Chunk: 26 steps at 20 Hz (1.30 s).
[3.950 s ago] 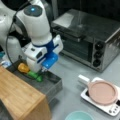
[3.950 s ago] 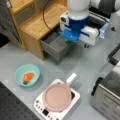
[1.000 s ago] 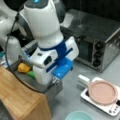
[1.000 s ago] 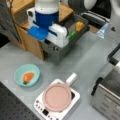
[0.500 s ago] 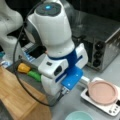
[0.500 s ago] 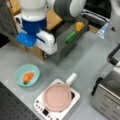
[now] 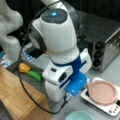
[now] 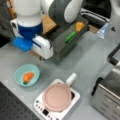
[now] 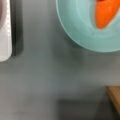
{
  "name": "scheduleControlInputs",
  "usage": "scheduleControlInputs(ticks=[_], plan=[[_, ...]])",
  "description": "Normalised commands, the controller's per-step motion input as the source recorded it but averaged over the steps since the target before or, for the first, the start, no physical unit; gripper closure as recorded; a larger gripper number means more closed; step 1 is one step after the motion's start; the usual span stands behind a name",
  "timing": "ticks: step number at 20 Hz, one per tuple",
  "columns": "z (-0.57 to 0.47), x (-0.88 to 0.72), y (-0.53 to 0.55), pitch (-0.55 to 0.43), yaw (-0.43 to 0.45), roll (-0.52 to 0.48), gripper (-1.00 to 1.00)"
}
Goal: Open the drawer. Pick up the carrot. Put the carrots in the drawer.
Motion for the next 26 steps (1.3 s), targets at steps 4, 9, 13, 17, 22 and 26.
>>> scheduleControlInputs(ticks=[4,9,13,17,22,26], plan=[[-0.1,0.37,-0.25,0.231,0.005,0.143,-1.0],[-0.03,0.3,-0.26,0.164,0.018,0.142,-1.0],[0.0,0.25,-0.2,0.111,0.026,0.15,-1.0],[-0.02,0.27,-0.15,0.071,0.039,0.153,-1.0],[-0.06,0.33,-0.15,0.068,0.043,0.11,-1.0],[-0.07,0.36,-0.15,0.117,0.05,0.063,-1.0]])
